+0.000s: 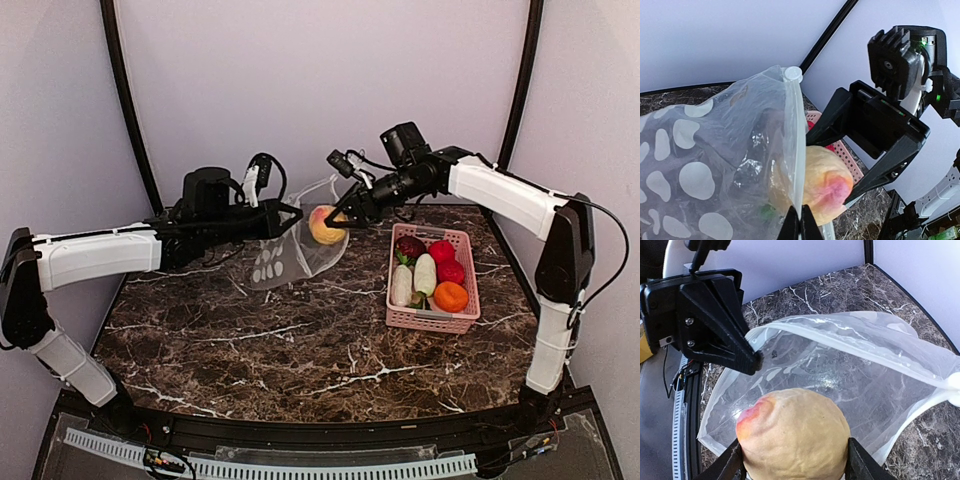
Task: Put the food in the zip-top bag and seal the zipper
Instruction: Place the fake fruit in the zipper food storage bag, then pick up the fake fruit from the bin.
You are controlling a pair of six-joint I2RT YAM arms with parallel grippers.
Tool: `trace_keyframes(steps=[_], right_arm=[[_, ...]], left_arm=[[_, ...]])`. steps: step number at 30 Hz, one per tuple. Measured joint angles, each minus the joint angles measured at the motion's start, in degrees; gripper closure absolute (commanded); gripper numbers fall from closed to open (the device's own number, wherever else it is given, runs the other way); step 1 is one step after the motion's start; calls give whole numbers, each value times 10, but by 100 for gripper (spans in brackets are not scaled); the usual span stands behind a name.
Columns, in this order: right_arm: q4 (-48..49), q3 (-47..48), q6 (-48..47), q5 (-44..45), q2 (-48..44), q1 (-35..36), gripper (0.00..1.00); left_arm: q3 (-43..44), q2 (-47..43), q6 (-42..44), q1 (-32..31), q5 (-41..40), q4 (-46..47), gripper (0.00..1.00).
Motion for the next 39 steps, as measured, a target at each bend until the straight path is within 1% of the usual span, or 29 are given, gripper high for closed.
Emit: trace_keyframes(steps=[7, 11, 15, 17, 24, 31, 33, 39], right_arm=[[9, 26, -1, 92, 21, 32, 40], [25, 35, 2, 136, 34, 45, 24], [28, 64, 3, 165, 55, 50, 16], [29, 70, 5, 170, 58, 51, 14], [23, 71, 18, 145, 40, 51, 18], [-1, 65, 3, 129, -44, 41, 21], [-3, 53, 0, 122, -71, 27, 23], [-14, -13, -24, 137, -134, -48, 31]], left_arm=[[0, 0, -15, 0, 22, 11, 99], [0, 1, -20, 0, 28, 11, 99], [0, 1, -23, 0, 30, 11, 99], [0, 1, -23, 0, 29, 10, 99], [0, 1, -23, 0, 22, -2, 99], [1, 8, -15, 0, 8, -18, 99], [3, 12, -13, 0, 6, -21, 99], [7, 26, -7, 0, -1, -35, 99]])
